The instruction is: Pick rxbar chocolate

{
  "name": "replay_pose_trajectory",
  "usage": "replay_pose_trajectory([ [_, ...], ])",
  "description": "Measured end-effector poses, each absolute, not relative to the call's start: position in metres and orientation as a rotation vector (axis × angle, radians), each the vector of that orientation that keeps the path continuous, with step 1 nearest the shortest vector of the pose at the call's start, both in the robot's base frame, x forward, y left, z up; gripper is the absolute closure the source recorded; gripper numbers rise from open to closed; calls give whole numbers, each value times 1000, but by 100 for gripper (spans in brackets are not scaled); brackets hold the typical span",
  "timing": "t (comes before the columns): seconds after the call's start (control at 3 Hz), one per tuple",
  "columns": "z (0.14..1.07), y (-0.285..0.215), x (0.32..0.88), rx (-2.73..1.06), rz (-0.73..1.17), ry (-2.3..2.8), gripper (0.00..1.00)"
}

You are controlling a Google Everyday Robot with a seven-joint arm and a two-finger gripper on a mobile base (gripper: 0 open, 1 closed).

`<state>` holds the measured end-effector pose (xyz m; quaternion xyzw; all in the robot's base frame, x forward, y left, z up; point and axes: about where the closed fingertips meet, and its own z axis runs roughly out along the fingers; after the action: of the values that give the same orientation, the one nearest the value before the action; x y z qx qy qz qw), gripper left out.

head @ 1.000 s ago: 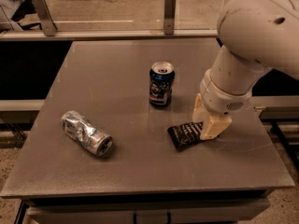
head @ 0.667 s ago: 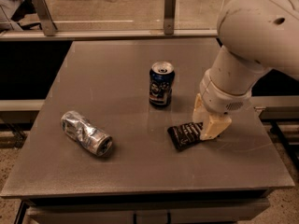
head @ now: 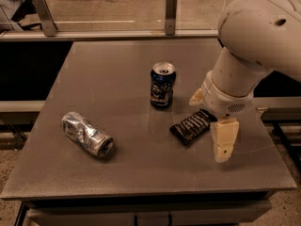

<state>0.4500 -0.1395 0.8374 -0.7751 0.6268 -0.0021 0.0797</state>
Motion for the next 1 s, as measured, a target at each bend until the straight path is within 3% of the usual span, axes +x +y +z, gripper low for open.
replay_pose_trajectory([
  [0.67,835,-140,455,-2351,-2,1863,0],
  [1.0,834,-147,463,-2391,-2,1845,19],
])
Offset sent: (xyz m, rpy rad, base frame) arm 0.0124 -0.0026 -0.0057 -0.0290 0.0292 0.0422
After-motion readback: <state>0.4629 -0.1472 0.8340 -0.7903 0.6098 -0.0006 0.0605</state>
